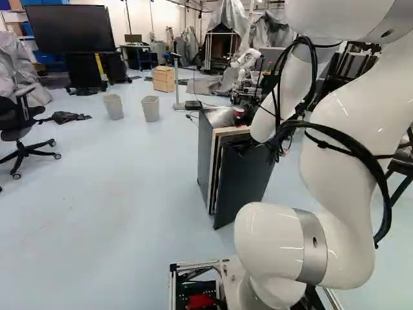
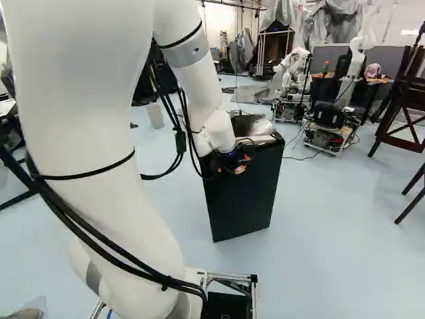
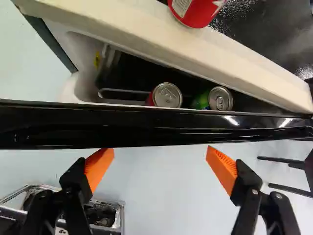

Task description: Grab a drink from the fridge

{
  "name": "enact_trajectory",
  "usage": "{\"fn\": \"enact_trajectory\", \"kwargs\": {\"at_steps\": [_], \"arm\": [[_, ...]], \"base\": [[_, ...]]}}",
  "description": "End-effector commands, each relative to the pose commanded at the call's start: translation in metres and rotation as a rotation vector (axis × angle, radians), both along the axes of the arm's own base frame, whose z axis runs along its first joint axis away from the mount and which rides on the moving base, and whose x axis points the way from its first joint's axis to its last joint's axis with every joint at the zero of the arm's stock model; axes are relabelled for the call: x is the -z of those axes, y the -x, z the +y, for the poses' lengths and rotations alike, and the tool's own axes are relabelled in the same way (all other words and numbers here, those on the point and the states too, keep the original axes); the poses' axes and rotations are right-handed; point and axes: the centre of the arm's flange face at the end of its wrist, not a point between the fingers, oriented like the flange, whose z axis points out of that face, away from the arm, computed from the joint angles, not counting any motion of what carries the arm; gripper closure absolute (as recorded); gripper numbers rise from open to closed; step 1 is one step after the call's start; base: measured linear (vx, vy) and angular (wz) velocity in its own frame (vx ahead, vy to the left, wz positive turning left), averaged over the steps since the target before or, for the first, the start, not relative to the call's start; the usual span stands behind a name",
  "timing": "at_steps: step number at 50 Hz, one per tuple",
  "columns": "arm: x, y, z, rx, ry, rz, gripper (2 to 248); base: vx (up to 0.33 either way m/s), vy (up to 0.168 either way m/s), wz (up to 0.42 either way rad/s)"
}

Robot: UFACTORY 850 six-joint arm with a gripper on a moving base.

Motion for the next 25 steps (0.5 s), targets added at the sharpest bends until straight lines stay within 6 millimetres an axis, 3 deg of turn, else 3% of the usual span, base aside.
{"fn": "enact_trajectory", "kwargs": {"at_steps": [25], "arm": [[0.0, -0.017, -0.001, -0.011, 0.002, -0.006, 3]], "base": [[0.0, 0.0, 0.0]]}}
